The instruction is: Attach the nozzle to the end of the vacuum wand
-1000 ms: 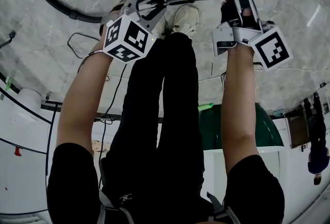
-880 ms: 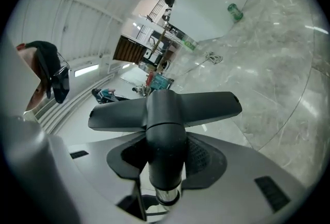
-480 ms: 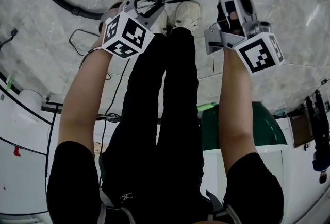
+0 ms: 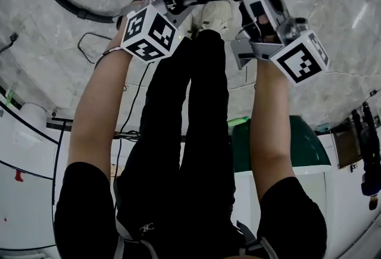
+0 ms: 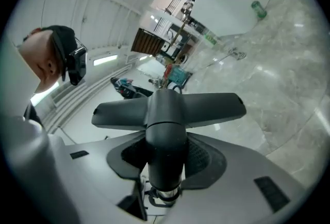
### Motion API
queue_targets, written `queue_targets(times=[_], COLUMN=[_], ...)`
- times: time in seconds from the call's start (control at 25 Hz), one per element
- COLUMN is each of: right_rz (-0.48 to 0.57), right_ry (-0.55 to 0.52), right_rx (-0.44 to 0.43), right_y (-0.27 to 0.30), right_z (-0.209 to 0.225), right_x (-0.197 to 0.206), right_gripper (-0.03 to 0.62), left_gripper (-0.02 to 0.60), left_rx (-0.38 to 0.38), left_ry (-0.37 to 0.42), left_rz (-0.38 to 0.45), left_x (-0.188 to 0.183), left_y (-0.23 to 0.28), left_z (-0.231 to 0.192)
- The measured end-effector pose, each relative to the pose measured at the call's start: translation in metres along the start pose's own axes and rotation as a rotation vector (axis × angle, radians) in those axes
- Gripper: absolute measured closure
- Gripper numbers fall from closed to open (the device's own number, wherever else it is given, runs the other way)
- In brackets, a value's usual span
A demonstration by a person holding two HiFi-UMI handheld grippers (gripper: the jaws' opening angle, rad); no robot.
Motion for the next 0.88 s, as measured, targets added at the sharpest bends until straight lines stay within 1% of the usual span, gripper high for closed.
queue_targets(times=[0.08,0.12,0.16,0.2,0.24,0.32,0.36,0.4,0.44,0.48,0.52,0.56,0.6,0.64,0.68,0.72,0.76,0.8,0.84,0.88], right_rz=[-0.090,-0.115,-0.115,-0.087,-0.041,0.059,0.099,0.131,0.157,0.177,0.189,0.183,0.142,0.065,-0.022,-0.089,-0.115,-0.100,-0.054,0.005], right_ry=[0.008,0.006,0.004,0.005,0.006,-0.002,-0.008,-0.014,-0.028,-0.057,-0.096,-0.133,-0.163,-0.176,-0.152,-0.087,-0.006,0.051,0.074,0.073], right_rx=[-0.122,-0.157,-0.158,-0.118,-0.036,0.202,0.322,0.419,0.473,0.469,0.405,0.299,0.173,0.045,-0.073,-0.170,-0.232,-0.246,-0.213,-0.152], right_y=[0.005,0.008,0.010,0.010,0.008,0.002,0.000,-0.001,-0.002,-0.003,-0.004,-0.005,-0.005,-0.003,-0.002,-0.001,-0.002,-0.004,-0.008,-0.013], right_z=[0.008,0.010,0.012,0.012,0.011,0.005,0.000,-0.004,-0.008,-0.010,-0.010,-0.008,-0.004,0.000,0.006,0.013,0.020,0.024,0.025,0.023], right_x=[-0.003,-0.004,-0.003,-0.003,-0.002,-0.001,-0.001,-0.002,-0.003,-0.003,-0.002,-0.001,0.000,-0.002,-0.005,-0.008,-0.009,-0.009,-0.009,-0.008], right_gripper=[0.414,0.416,0.418,0.418,0.418,0.418,0.418,0.419,0.418,0.418,0.419,0.418,0.419,0.421,0.422,0.423,0.428,0.428,0.432,0.433], left_gripper=[0.433,0.433,0.433,0.433,0.433,0.433,0.433,0.433,0.433,0.433,0.432,0.431,0.433,0.433,0.433,0.433,0.433,0.433,0.433,0.433], left_rx=[0.067,0.081,0.076,0.056,0.032,-0.005,-0.010,-0.007,0.004,0.020,0.039,0.063,0.090,0.122,0.155,0.182,0.199,0.206,0.204,0.196], left_ry=[-0.007,-0.013,-0.020,-0.030,-0.041,-0.055,-0.056,-0.054,-0.050,-0.045,-0.041,-0.036,-0.032,-0.029,-0.029,-0.033,-0.042,-0.053,-0.063,-0.068], left_rz=[0.006,0.010,0.009,0.004,-0.007,-0.029,-0.033,-0.031,-0.023,-0.014,-0.007,-0.004,-0.002,0.004,0.017,0.035,0.053,0.068,0.079,0.086], left_x=[0.002,0.003,0.003,0.003,0.002,-0.005,-0.009,-0.012,-0.015,-0.016,-0.017,-0.017,-0.017,-0.016,-0.017,-0.018,-0.019,-0.021,-0.022,-0.024], left_y=[-0.001,-0.001,-0.001,0.001,0.005,0.013,0.017,0.020,0.021,0.021,0.021,0.019,0.017,0.015,0.012,0.009,0.006,0.004,0.004,0.006], left_z=[-0.001,-0.001,-0.001,-0.001,-0.001,-0.001,0.000,0.000,0.000,-0.001,-0.002,-0.003,-0.003,-0.001,0.001,0.004,0.006,0.008,0.009,0.009])
Point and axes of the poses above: the fingertips, and each gripper's own axes: y forward along the fingers, z to its right, x out of its underside, the point moved 9 cm from there along -y, backward along the fingers, and after that the axes turned 8 degrees about y, right-handed, at the moved point
